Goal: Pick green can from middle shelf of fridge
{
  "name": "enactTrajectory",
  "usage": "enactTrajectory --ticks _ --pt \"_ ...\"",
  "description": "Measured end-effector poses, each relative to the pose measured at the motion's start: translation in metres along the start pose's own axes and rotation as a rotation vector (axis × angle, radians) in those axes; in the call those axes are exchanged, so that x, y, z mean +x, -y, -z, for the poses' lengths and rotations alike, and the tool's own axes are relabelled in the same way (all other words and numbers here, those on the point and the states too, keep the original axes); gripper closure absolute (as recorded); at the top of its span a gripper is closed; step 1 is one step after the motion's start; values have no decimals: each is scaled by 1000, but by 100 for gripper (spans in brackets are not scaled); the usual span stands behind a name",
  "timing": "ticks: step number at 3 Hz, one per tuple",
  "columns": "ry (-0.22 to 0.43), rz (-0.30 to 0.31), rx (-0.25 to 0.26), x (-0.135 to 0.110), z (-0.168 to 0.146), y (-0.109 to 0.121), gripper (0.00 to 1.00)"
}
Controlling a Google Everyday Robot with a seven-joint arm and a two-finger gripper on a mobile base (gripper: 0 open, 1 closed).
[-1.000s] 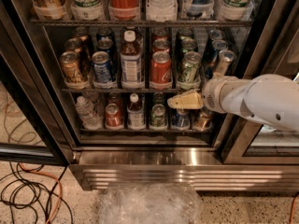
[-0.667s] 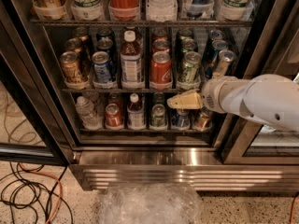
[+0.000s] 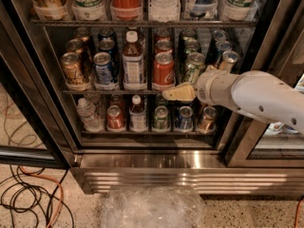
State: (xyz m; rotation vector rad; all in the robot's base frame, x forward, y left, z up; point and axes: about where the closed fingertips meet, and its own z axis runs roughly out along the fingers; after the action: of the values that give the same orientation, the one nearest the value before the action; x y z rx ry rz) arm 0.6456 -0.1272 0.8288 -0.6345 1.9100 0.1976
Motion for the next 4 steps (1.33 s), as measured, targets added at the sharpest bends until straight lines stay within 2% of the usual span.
enactTrajectory --ticks 2,4 --pt "14 10 8 -3 -9 3 0" --pt "61 57 6 -12 -36 11 0"
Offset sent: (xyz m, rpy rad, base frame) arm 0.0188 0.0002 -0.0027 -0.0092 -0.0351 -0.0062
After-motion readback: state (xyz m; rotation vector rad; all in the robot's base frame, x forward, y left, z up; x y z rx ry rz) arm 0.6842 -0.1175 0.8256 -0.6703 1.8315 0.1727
